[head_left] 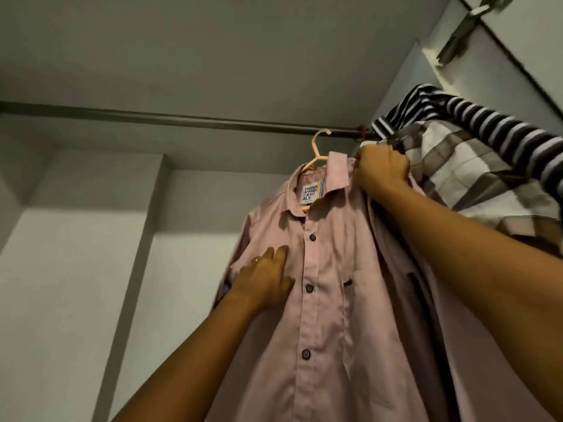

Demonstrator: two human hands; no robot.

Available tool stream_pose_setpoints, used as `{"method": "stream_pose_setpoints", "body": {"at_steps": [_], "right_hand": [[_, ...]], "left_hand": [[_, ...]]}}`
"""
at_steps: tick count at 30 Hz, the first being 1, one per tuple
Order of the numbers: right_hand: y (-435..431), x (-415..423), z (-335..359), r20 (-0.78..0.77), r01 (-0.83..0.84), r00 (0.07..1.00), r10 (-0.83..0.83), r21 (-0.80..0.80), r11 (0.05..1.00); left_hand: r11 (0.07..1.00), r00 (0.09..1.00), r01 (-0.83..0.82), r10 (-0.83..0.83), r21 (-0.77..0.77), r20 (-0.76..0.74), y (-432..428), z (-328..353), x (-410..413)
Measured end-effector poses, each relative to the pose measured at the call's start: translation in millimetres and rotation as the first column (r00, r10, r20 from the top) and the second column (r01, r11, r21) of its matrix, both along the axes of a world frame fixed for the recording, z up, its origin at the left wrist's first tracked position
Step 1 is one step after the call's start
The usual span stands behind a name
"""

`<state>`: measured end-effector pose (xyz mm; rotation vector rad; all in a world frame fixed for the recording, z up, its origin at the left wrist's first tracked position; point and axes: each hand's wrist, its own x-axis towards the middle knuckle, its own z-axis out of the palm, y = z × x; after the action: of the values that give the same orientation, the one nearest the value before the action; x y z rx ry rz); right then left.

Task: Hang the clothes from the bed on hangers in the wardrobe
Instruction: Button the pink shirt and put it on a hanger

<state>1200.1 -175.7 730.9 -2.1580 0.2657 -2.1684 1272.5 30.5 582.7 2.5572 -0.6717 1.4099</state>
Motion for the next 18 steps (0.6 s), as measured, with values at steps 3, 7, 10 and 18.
{"method": "stream_pose_setpoints", "body": {"at_steps": [3, 7, 10, 18], "right_hand": [[-6.9, 20.0, 26.1, -0.012, 0.038, 0.999, -0.037, 0.086, 0.996], [-20.5, 39.7, 37.6, -0.018, 0.096, 0.995, -0.094, 0.125, 0.987], [-21.8, 38.9, 40.8, -0.049, 0.111, 0.993, -0.106, 0.124, 0.986], [-13.7, 42.4, 42.4, -0.173, 0.171, 0.974, -0.149, 0.125, 0.977]], "left_hand": [[1.000, 0.999, -0.003, 0.003, 0.001, 0.040, -6.9, 20.6, 28.4], [0.998, 0.998, 0.055, -0.055, 0.000, 0.015, -20.4, 31.7, 62.4], [0.992, 0.992, 0.124, -0.125, 0.026, 0.011, -34.4, 31.5, 82.0], [0.970, 0.971, 0.241, -0.241, 0.039, -0.008, -61.7, 26.3, 106.2]]}}
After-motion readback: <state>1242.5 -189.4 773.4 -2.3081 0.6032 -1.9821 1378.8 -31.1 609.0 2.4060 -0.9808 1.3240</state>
